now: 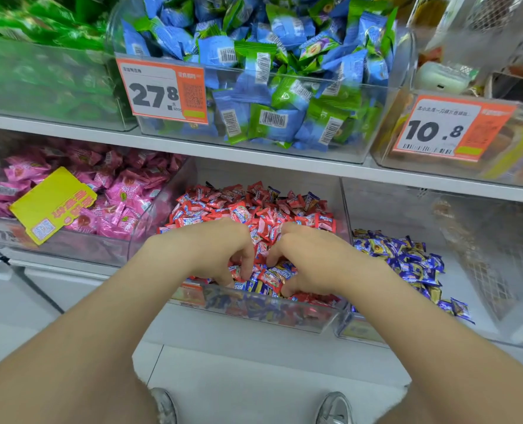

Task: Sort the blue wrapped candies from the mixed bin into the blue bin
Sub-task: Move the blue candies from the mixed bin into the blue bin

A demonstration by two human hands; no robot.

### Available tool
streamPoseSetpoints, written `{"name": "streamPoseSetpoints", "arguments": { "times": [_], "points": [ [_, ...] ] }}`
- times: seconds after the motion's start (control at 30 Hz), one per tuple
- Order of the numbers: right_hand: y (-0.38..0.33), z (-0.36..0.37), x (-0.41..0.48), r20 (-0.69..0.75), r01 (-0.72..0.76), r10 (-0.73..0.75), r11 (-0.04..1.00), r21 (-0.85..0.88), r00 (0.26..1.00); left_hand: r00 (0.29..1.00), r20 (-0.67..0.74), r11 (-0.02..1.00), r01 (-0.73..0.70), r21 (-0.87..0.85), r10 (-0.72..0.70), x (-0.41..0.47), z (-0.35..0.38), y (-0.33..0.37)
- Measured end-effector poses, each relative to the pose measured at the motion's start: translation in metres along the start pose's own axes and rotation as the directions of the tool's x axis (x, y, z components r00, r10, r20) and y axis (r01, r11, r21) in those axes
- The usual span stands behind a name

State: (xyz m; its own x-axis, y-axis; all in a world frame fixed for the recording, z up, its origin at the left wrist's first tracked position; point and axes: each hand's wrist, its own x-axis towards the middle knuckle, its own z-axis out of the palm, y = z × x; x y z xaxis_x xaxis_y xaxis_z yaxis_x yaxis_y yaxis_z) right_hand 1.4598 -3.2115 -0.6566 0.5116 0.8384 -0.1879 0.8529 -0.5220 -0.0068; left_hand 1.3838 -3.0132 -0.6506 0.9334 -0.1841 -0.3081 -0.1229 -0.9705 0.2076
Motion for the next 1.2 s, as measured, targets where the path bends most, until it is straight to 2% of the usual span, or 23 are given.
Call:
{"name": "streamPoseSetpoints", "arguments": {
  "times": [0.07,0.13,0.2,0.4,0.53,0.7,0.77,0.87,0.93,1.03,1.2],
  "points": [
    [0.001,0.0,0.006,-0.011,0.007,-0.007,1.0,-0.031,1.0,0.999,-0.003,0.999,-0.044,0.02,0.044,0.002,0.002,0.0],
    [0.007,0.0,0.008,-0.053,0.016,-0.014,0.999,0.032,0.999,0.998,-0.03,0.997,-0.062,0.043,0.063,0.003,0.007,-0.002],
    [0.015,-0.001,0.006,-0.101,0.017,-0.003,0.99,0.141,0.995,0.992,-0.106,0.997,-0.057,0.051,0.063,0.004,0.01,-0.004],
    [0.024,-0.01,-0.013,-0.225,0.003,0.063,0.959,0.282,0.972,0.922,-0.387,0.999,0.012,-0.041,-0.027,-0.002,0.003,-0.009],
    [0.01,-0.015,-0.014,-0.234,0.076,0.023,0.91,0.407,0.972,0.92,-0.389,0.995,0.015,-0.096,-0.051,-0.001,0.004,-0.009],
    [-0.002,-0.005,0.002,-0.191,0.06,-0.015,0.972,0.228,0.982,0.944,-0.33,0.983,-0.031,-0.182,-0.031,0.005,0.006,-0.001],
    [-0.005,-0.005,0.003,-0.098,0.062,-0.041,0.972,0.226,0.994,0.959,-0.284,0.979,-0.048,-0.2,-0.01,0.006,0.011,-0.003],
    [-0.011,0.0,0.003,-0.042,0.057,-0.055,0.998,0.038,0.998,0.973,-0.228,0.997,-0.053,-0.063,0.037,0.008,0.017,-0.009],
    [-0.01,0.002,0.007,-0.092,0.034,-0.038,0.998,-0.051,0.995,0.968,-0.248,0.998,-0.029,0.064,0.044,0.011,0.018,-0.012],
    [0.001,-0.003,0.012,-0.208,-0.041,0.03,0.998,-0.049,0.978,0.93,-0.367,0.983,0.078,0.166,-0.012,0.008,0.007,-0.02],
    [0.014,-0.006,0.014,-0.325,-0.154,0.147,0.988,0.004,0.934,0.899,-0.402,0.95,0.26,0.172,-0.173,-0.002,0.001,-0.024]
  ]
}}
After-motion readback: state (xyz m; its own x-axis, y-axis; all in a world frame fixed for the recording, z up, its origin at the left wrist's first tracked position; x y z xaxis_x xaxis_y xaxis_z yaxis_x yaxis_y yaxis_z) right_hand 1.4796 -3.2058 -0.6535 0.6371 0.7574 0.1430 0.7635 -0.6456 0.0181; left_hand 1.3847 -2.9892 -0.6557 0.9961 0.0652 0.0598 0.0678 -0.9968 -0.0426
